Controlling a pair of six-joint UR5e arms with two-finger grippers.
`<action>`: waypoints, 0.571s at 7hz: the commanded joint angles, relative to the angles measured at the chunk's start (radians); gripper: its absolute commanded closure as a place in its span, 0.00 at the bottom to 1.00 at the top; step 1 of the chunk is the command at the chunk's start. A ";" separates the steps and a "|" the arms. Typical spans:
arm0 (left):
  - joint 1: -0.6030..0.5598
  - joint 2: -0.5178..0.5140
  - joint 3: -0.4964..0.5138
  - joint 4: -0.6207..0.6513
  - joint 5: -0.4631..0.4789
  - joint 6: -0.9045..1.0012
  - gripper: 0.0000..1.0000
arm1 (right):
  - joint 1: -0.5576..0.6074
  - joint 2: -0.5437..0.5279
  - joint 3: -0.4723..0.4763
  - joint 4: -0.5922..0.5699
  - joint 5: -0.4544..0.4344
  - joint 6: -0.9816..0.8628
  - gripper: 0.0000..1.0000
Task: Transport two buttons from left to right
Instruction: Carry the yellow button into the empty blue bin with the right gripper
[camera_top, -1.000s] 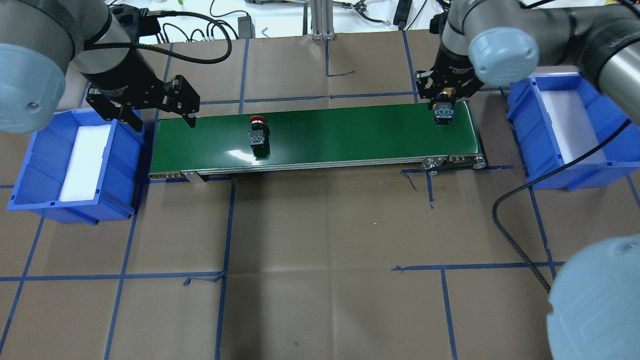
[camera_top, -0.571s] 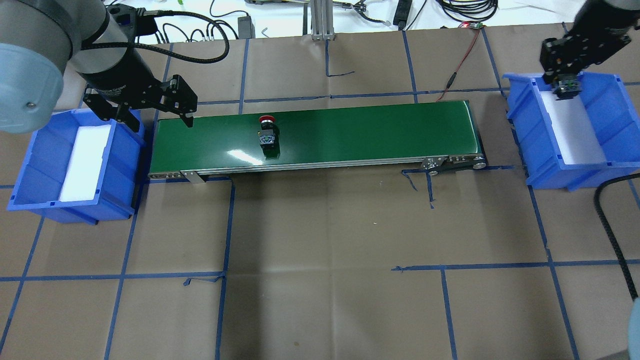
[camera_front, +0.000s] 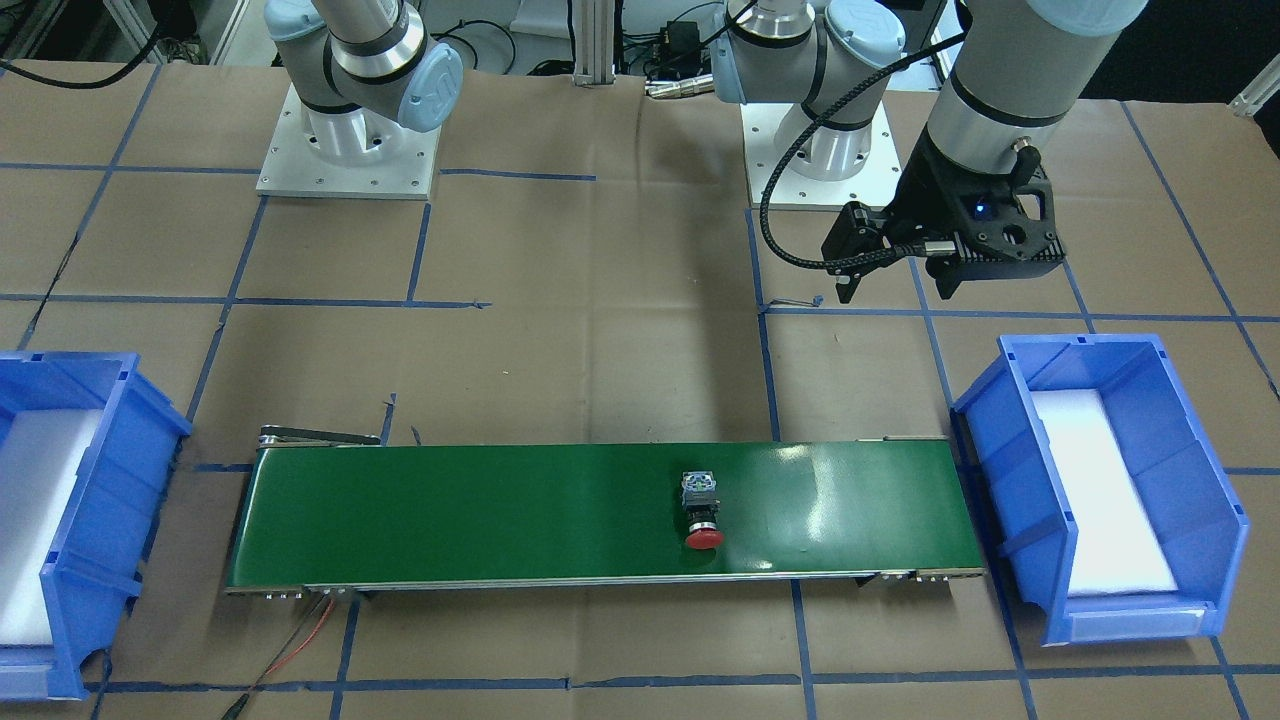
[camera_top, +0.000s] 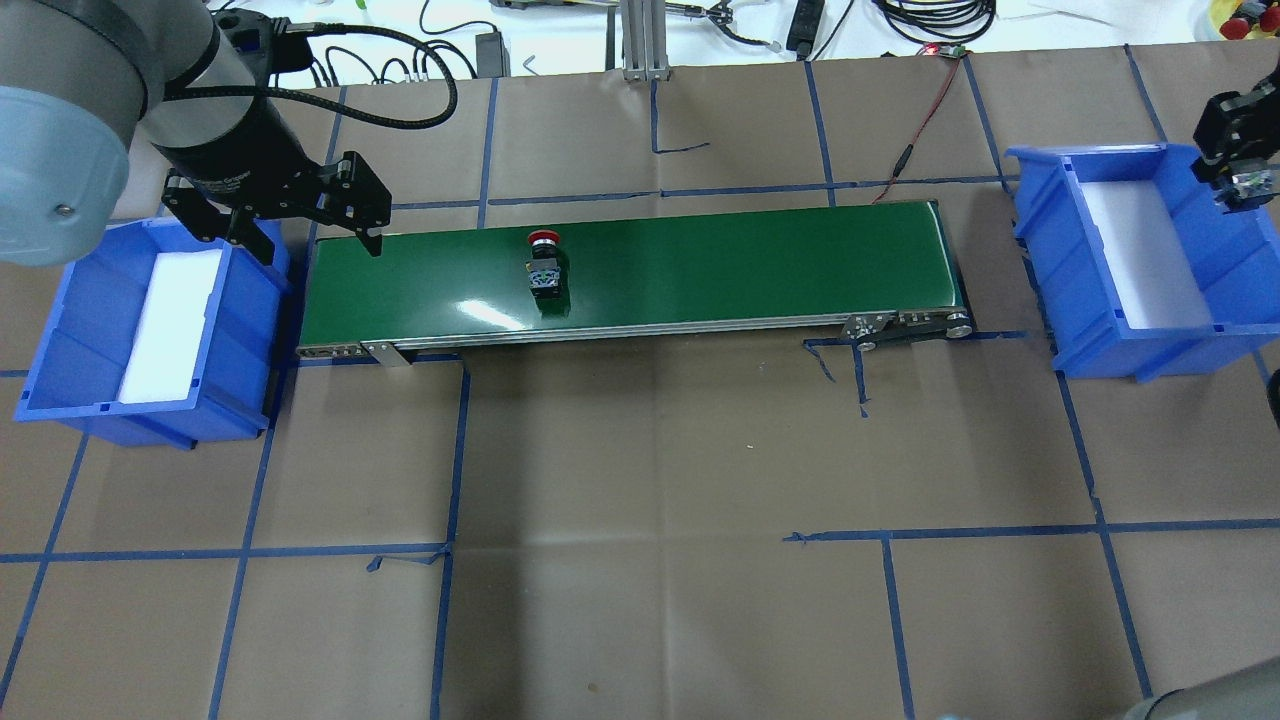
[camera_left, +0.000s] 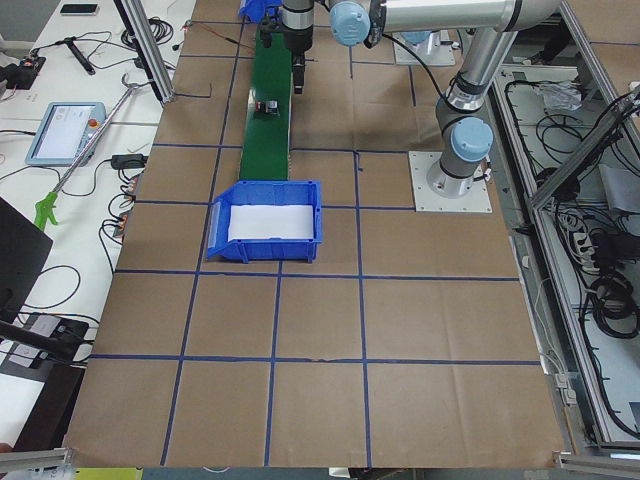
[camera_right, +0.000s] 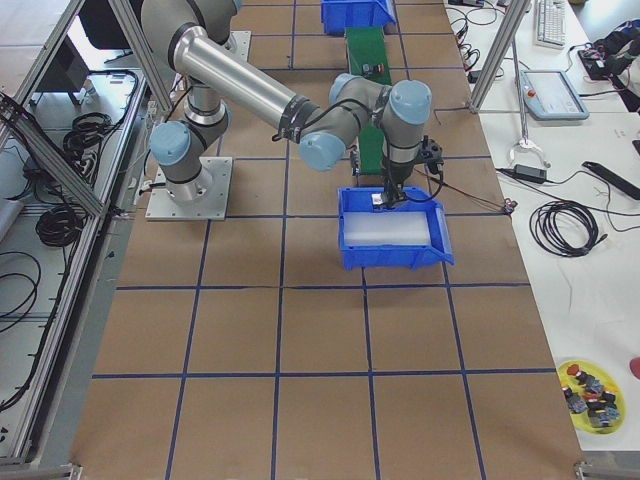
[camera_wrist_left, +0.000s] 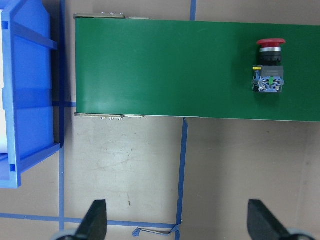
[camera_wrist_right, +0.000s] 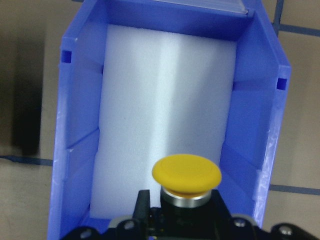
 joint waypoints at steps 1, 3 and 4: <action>0.000 -0.002 0.001 0.000 -0.010 -0.002 0.00 | -0.003 0.019 0.131 -0.159 0.041 0.006 0.95; -0.003 -0.003 0.001 0.000 -0.012 -0.003 0.00 | -0.003 0.042 0.222 -0.280 0.039 0.029 0.95; -0.005 -0.005 0.001 0.000 -0.012 -0.005 0.00 | -0.003 0.059 0.238 -0.280 0.041 0.041 0.95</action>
